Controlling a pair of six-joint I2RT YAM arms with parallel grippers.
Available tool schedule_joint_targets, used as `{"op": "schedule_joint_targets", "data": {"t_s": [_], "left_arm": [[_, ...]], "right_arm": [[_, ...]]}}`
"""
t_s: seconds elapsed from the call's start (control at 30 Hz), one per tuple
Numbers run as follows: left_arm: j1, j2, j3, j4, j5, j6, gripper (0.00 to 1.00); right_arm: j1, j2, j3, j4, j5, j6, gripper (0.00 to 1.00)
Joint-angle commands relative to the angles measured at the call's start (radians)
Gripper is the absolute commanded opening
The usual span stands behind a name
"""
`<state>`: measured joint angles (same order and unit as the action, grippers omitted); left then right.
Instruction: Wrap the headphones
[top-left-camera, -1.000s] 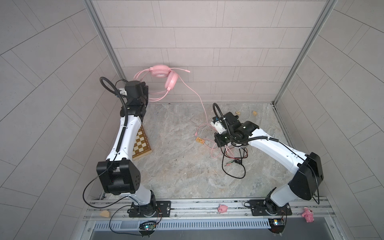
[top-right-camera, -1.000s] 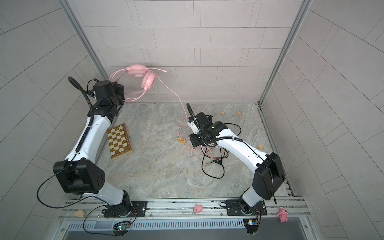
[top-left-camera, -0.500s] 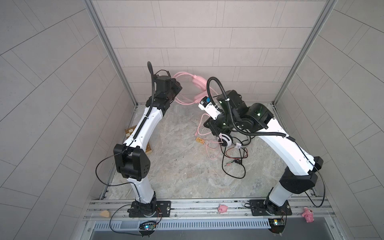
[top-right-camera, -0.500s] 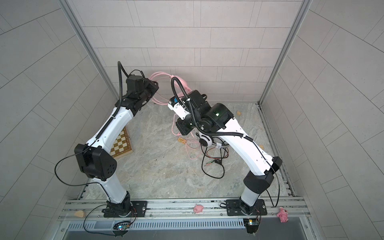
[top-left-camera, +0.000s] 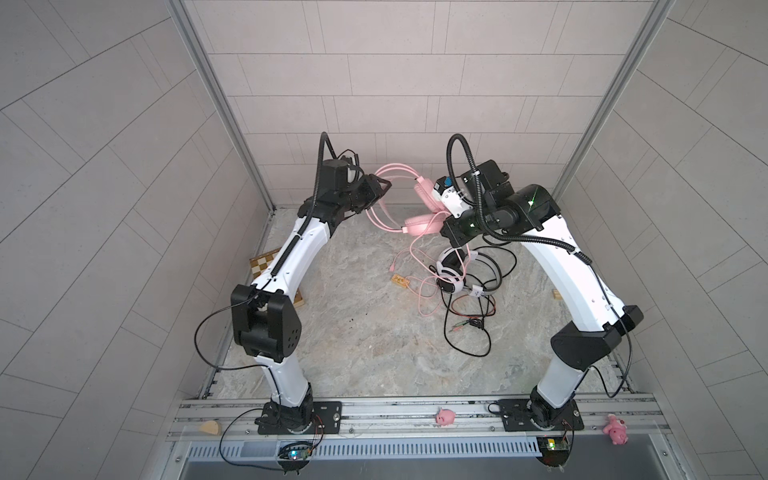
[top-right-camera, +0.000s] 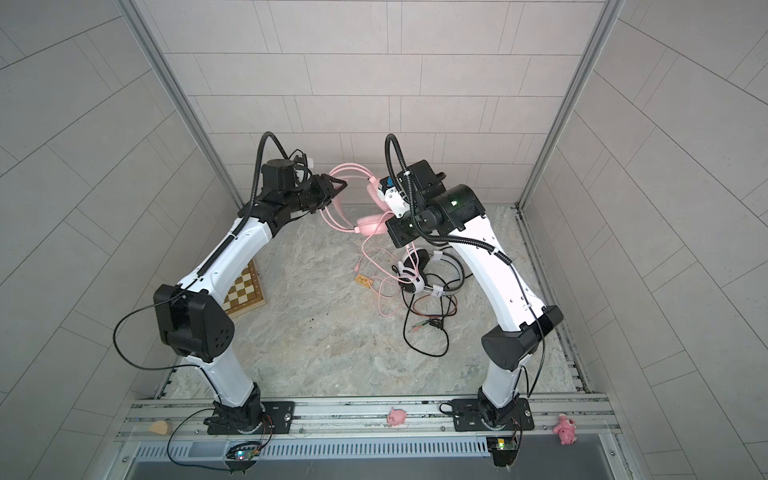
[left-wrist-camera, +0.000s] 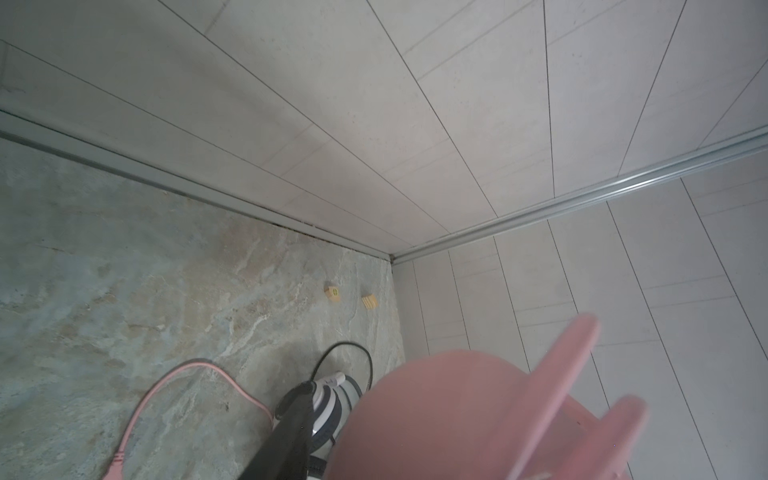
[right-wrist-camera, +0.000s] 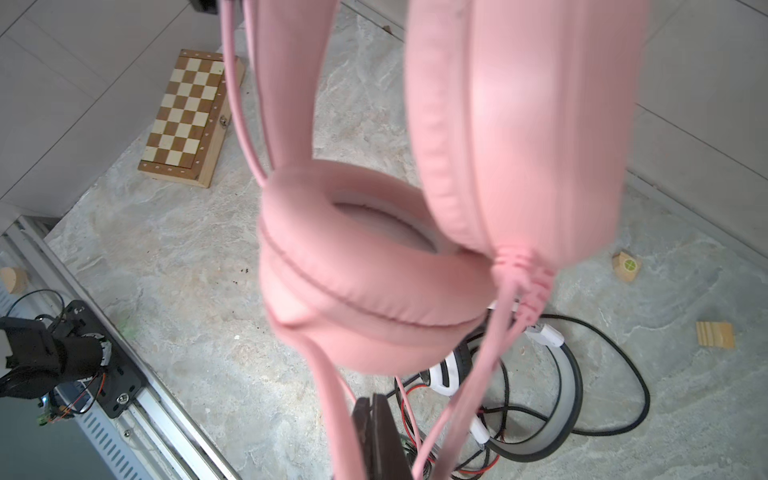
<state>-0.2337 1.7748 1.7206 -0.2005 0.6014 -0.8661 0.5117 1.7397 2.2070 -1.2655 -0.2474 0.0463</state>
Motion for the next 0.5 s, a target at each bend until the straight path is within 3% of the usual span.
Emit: {"op": "schedule_joint_targets", "data": {"t_s": [0.0,0.27,0.47], "left_arm": [[-0.002,-0.046,-0.028,0.081,0.155,-0.047,0.00],[-0.009,-0.010,-0.041,0.080,0.323,-0.098,0.00],[-0.010,0.015,-0.032,0.076,0.369,-0.108,0.00]], "right_arm": [[-0.033,-0.061,-0.025,0.037,-0.004,0.011,0.00],[-0.061,-0.090,-0.021,0.082,-0.069,0.008,0.00],[-0.076,-0.104,-0.015,0.146,-0.163,0.042,0.00]]}}
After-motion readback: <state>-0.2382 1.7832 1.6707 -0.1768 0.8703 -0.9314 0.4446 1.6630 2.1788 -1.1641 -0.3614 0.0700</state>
